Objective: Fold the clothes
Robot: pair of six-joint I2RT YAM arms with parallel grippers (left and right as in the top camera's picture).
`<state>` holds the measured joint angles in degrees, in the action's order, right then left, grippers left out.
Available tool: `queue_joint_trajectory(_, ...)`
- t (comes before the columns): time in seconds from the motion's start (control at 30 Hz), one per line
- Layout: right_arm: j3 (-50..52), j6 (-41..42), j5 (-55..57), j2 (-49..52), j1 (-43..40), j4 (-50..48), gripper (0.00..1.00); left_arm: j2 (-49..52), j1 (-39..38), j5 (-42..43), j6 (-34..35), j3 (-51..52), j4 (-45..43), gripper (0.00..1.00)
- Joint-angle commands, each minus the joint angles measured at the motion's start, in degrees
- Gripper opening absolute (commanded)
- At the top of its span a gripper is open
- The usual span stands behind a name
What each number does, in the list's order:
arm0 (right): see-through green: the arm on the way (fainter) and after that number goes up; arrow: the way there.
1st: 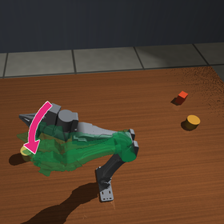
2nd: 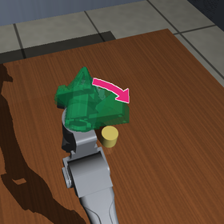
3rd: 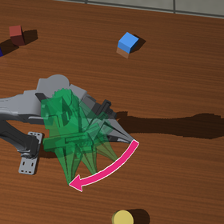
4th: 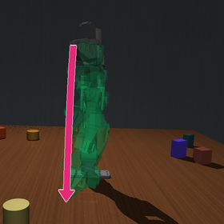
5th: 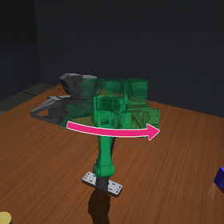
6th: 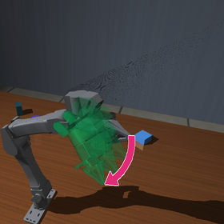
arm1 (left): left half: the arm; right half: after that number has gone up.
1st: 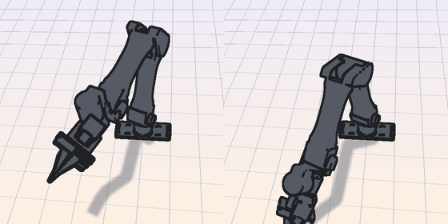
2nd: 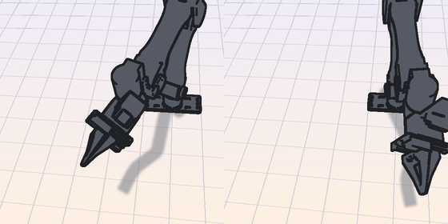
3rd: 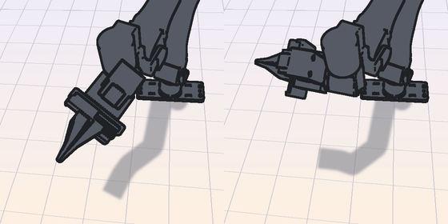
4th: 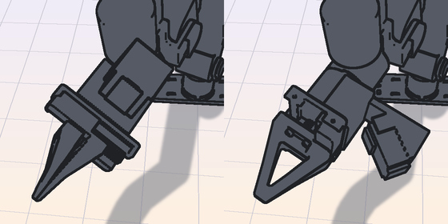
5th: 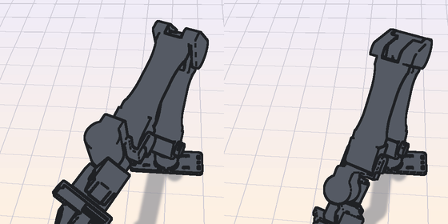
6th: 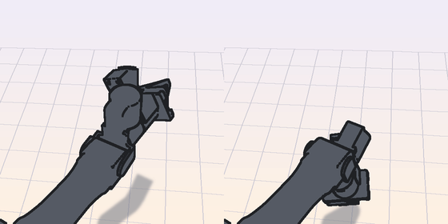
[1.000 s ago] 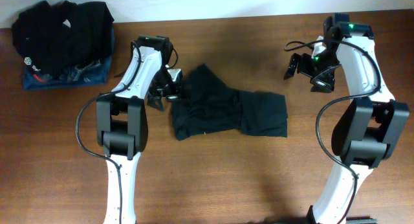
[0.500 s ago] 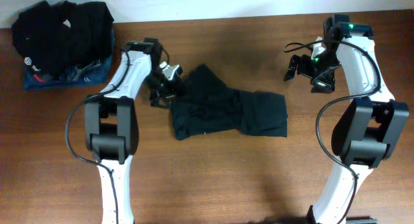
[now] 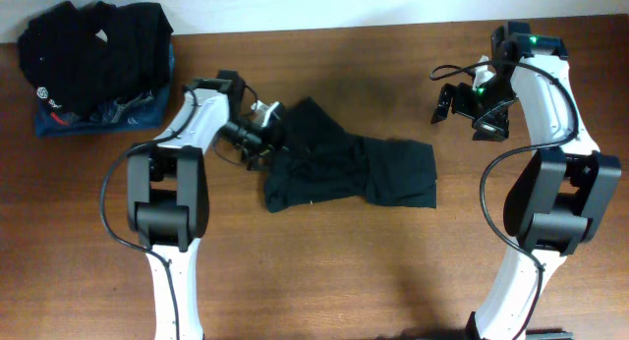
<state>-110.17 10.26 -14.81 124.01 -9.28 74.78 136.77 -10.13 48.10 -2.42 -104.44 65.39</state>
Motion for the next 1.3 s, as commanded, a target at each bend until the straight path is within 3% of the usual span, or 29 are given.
queue_joint_trajectory(0.0, 0.52, -0.66, 0.52, -0.74, 0.26, -0.02, 0.99, 6.69, -2.71, -6.93, -1.27, 3.43, -1.31, 0.97)
queue_joint_trajectory(0.03, 0.52, -0.9, 0.52, -0.74, 0.26, -0.02, 0.99, 6.69, -2.84, -6.93, -1.03, 3.43, -1.42, 0.94)
queue_joint_trajectory(0.07, 0.52, -1.03, 0.52, -0.74, 0.26, -0.02, 0.99, 6.69, -2.89, -6.93, -0.7, 3.43, -1.7, 0.82)
queue_joint_trajectory(0.3, 0.52, -1.03, 0.52, -0.74, 0.26, 0.0, 0.99, 6.69, -2.69, -7.32, -0.66, 3.43, -1.81, 0.26)
queue_joint_trajectory(0.5, 0.52, -1.03, 2.19, -0.74, 0.26, 0.02, 0.99, 6.67, -2.67, -9.81, -0.68, 2.91, -1.92, 0.01)
queue_joint_trajectory(0.6, 1.14, -1.03, 4.04, -0.74, 0.26, 0.04, 0.99, 6.67, -2.6, -11.87, -0.52, 1.38, -0.68, 0.01)
queue_joint_trajectory(0.77, 4.66, -1.03, 5.2, -0.74, 0.24, -1.53, 0.99, 6.67, -2.08, -24.09, 3.28, -2.89, 4.44, 0.01)
queue_joint_trajectory(0.97, 10.97, -0.28, 4.92, -0.74, 0.26, -6.34, 0.99, 6.67, -2.03, -33.05, 6.8, -10.62, 13.35, 0.01)
queue_joint_trajectory(1.27, 12.02, 1.84, 4.31, -0.74, 0.26, -8.44, 0.99, 6.67, -2.89, -35.95, 7.72, -19.34, 22.8, 0.01)
